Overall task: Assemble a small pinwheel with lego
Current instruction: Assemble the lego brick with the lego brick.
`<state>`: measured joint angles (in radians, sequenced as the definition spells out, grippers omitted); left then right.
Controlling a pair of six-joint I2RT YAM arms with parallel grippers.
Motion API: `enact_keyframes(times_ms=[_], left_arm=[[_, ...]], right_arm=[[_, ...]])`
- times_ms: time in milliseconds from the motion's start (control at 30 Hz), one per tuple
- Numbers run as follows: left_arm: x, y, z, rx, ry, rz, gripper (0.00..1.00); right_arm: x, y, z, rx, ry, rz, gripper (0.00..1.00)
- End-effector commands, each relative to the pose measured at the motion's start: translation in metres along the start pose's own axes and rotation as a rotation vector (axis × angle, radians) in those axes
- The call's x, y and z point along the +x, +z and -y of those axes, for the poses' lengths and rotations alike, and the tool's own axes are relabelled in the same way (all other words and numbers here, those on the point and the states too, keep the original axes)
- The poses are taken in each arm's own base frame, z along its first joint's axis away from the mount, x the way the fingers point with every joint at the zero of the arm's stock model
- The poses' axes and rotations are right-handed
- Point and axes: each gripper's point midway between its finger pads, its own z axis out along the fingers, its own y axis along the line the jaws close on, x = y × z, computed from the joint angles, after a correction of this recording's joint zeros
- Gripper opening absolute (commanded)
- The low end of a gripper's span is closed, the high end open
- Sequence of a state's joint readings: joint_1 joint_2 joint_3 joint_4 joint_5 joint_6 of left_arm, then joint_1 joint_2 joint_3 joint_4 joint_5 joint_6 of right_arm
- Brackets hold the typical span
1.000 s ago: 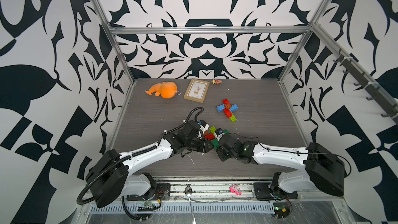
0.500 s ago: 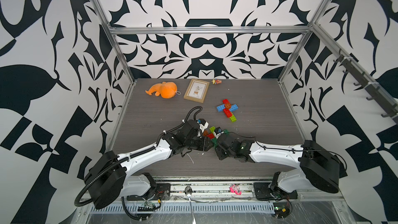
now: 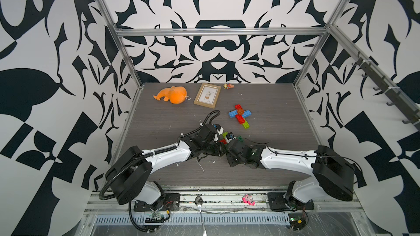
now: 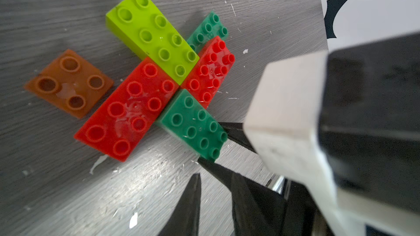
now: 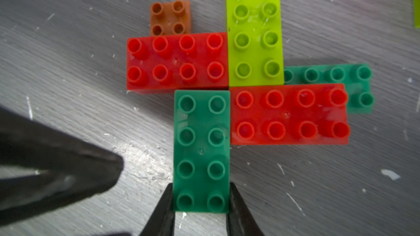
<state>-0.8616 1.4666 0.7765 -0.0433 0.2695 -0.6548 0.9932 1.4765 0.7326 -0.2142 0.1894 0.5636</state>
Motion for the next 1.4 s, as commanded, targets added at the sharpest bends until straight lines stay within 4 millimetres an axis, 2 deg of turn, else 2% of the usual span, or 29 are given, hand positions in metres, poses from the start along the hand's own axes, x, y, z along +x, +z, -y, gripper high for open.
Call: enact_keyframes(times_ms=[0,200,367,567,800,1033,1233,1367], left_arm=[[-0.015,0.002,0.008,0.012,0.017,0.022,0.27],[-0.018,0.013,0.005,0.003,0.030,0.005,0.27],[-0.029,0.023,-0.001,-0.016,0.029,0.012,0.24],[-0.036,0.037,-0.009,-0.034,0.025,-0.009,0.19],[-0.034,0.043,-0.024,-0.103,0.019,-0.021,0.15],[-0.030,0.049,-0.045,-0.177,0.002,-0.047,0.13],[-0.021,0.055,-0.060,-0.210,-0.028,-0.071,0.11],[-0.020,0.055,-0.060,-0.196,-0.039,-0.069,0.10]], right_arm=[[-0.009,-0.003,0.005,0.036,0.042,0.012,0.09],[-0.013,-0.006,0.003,0.045,0.055,0.000,0.09],[-0.014,-0.007,0.002,0.050,0.059,-0.011,0.09],[-0.013,-0.004,0.001,0.050,0.055,-0.027,0.09],[-0.016,0.000,0.003,0.055,0.063,-0.038,0.09],[-0.011,0.003,-0.001,0.022,0.068,-0.090,0.08],[-0.011,0.007,-0.002,0.015,0.065,-0.120,0.09],[-0.014,0.004,-0.001,0.018,0.068,-0.114,0.09]])
